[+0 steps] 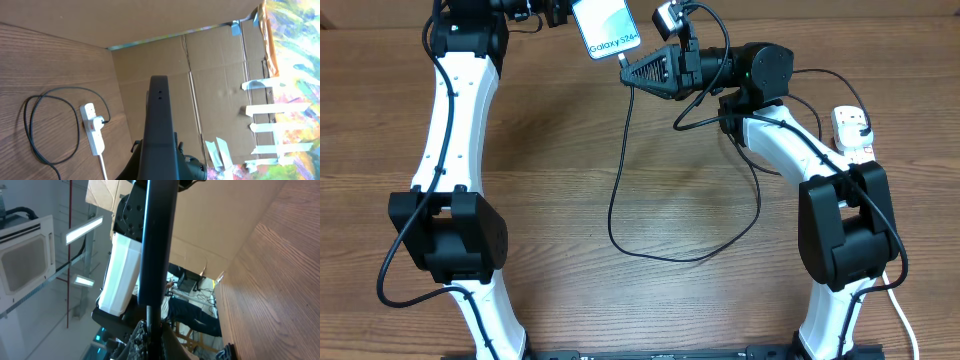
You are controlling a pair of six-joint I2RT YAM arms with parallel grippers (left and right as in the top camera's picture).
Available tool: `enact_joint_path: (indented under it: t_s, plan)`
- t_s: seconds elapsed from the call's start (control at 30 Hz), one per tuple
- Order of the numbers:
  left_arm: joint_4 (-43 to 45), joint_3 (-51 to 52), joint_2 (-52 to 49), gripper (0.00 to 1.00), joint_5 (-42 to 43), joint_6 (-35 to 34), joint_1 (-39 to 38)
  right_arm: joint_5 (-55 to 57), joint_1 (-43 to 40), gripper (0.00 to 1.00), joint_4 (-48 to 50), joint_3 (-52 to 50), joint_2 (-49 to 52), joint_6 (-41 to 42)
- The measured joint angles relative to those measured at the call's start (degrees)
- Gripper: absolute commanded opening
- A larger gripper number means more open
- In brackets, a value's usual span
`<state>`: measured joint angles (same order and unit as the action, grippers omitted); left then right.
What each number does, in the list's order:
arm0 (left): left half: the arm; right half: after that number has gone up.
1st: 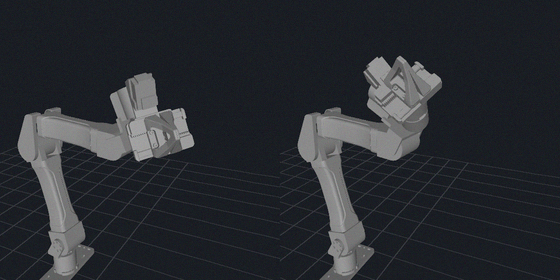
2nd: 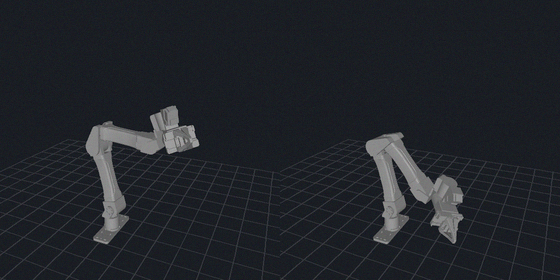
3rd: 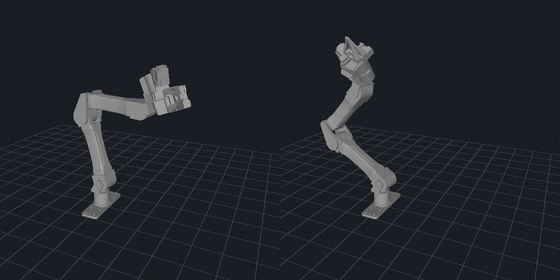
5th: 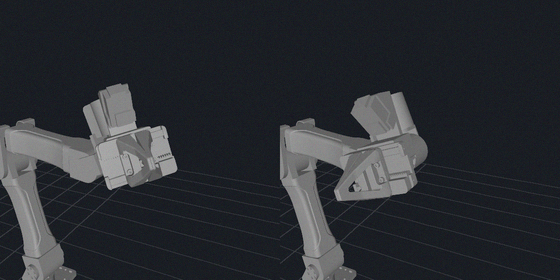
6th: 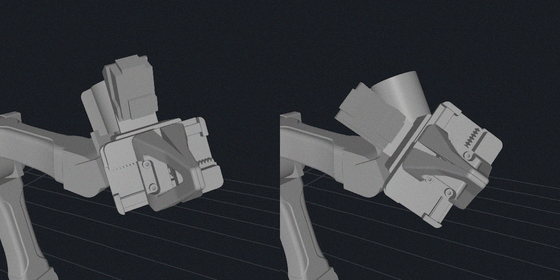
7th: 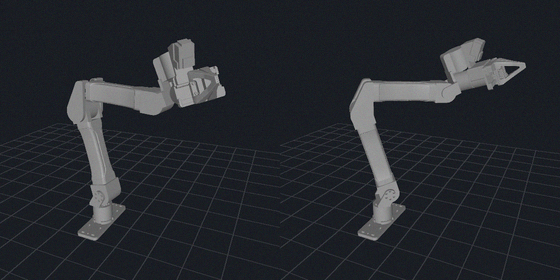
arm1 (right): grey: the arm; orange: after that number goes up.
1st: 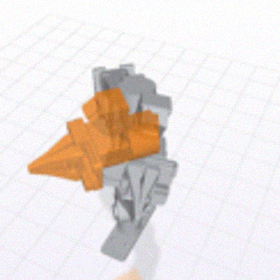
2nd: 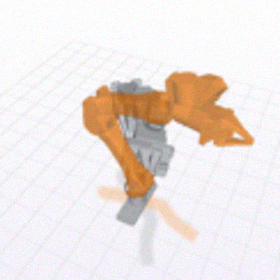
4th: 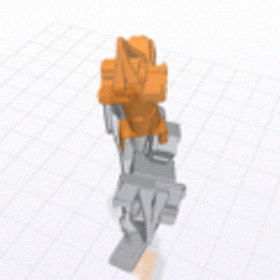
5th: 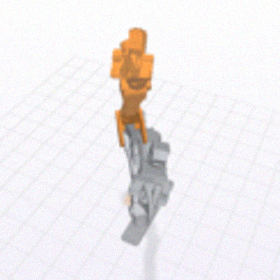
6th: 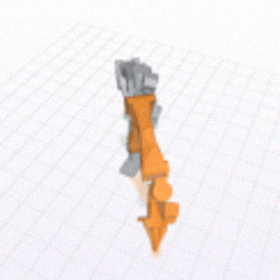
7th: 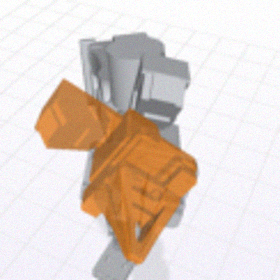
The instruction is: Plug charger to phone and switch on socket
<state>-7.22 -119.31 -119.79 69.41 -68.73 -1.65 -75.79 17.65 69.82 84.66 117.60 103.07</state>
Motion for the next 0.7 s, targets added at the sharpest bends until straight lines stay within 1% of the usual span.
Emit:
enact_joint_path:
  t_s: [0.7]
  plan:
    - [-0.07,0.00,0.00,0.04,-0.46,0.07,-0.63,-0.04,0.00,0.04,0.02,0.00,0.00,0.07]
